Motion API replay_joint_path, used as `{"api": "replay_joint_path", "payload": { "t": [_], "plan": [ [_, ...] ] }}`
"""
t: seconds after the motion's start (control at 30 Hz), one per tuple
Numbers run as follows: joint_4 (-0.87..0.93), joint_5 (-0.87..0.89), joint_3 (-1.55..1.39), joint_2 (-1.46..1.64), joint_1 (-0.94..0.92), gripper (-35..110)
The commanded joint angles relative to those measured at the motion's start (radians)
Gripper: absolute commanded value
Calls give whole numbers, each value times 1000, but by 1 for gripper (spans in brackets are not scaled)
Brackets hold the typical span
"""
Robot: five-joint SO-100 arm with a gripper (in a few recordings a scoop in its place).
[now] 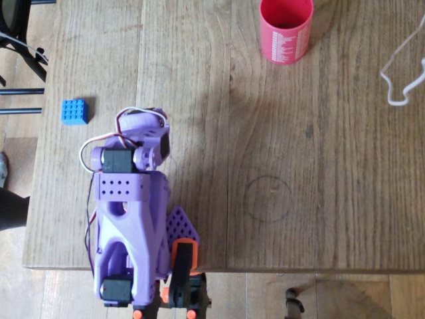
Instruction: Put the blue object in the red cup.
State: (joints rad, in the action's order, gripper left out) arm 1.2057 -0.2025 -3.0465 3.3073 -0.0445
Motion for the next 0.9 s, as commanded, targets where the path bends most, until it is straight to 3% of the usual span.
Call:
{"api": "replay_joint_path", "payload": {
  "t": [0.0, 0.43, 0.57, 0.87],
  "plan": [
    [-21, 63, 11, -5, -75, 1],
    [3, 58, 49, -23, -67, 1],
    [11, 80, 345, -293, -81, 1],
    [206, 175, 994, -934, -107, 1]
  ]
}}
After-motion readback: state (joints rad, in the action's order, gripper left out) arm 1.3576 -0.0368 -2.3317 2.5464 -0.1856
